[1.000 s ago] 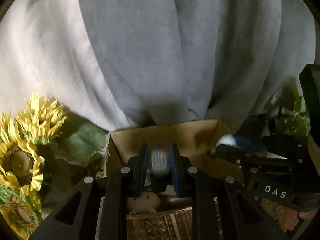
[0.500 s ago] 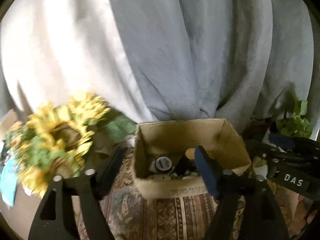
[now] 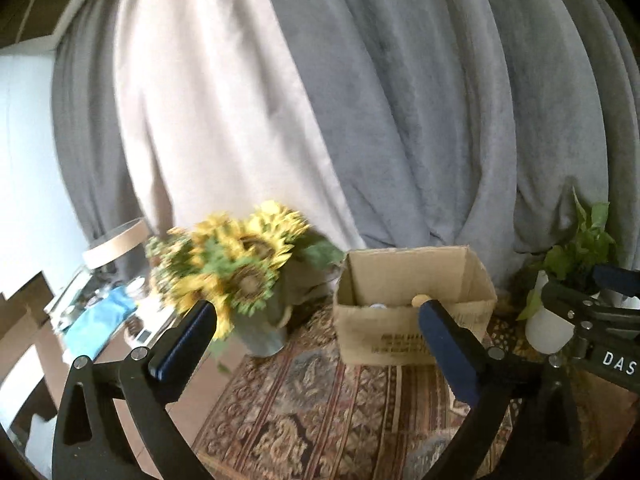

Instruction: Organize rigid objects

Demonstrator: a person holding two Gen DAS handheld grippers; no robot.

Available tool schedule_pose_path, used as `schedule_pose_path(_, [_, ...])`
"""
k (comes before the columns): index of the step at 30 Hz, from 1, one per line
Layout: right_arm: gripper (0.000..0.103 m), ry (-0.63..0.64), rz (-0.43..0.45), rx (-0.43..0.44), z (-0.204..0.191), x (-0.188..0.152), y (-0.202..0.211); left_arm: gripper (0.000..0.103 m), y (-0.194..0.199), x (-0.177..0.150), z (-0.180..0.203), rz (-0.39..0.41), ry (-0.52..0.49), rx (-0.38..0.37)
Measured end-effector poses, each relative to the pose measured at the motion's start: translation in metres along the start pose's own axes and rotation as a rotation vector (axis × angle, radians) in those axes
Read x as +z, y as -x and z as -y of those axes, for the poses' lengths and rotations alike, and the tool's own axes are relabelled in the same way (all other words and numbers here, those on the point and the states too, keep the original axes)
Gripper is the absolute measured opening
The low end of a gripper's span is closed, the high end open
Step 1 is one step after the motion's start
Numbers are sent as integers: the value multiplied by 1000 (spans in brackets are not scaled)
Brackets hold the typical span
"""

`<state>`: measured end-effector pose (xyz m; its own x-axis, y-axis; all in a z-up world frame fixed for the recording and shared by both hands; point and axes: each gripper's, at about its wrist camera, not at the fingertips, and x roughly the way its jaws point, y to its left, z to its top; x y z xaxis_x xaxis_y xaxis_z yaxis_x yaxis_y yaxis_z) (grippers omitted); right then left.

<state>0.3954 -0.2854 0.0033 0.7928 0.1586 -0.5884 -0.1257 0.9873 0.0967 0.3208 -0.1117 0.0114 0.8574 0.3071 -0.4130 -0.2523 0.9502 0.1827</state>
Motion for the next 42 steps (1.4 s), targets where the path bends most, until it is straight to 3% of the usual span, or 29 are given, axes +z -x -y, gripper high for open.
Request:
schedule_pose_path(8, [80, 36, 14, 12, -10, -34, 56, 103, 67, -25, -16, 17, 16, 18])
schedule_pose_path(15, [80, 14, 33, -21, -22, -61, 103, 103, 112, -42, -36, 38, -1, -52])
schedule_pose_path(28, [80, -49, 74, -144, -63, -114, 188, 103, 169, -76, -81, 47, -30, -188])
schedule_pose_path(42, [80, -83, 109, -175, -86, -145, 247, 103, 226, -90, -101, 89, -44, -204])
